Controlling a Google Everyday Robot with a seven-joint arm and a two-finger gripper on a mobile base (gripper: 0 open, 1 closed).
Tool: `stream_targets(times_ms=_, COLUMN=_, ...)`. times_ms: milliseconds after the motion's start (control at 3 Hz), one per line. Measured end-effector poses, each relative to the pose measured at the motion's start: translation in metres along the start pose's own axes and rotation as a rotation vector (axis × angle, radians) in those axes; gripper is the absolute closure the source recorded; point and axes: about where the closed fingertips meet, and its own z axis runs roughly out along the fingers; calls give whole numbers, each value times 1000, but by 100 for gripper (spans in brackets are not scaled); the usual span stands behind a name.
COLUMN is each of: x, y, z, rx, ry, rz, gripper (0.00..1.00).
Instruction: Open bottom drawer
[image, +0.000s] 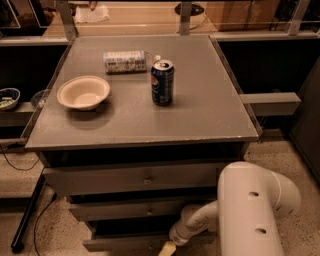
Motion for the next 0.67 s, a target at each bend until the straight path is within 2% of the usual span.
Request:
stream_targets(times_ms=333, x=-1, y=-1, z=-1, rx=0, ry=0, rz=-1, gripper=0)
stream_targets(times_ms=667, x=2, y=2, z=-3, rx=6, ry=-21, rz=-32, gripper=0)
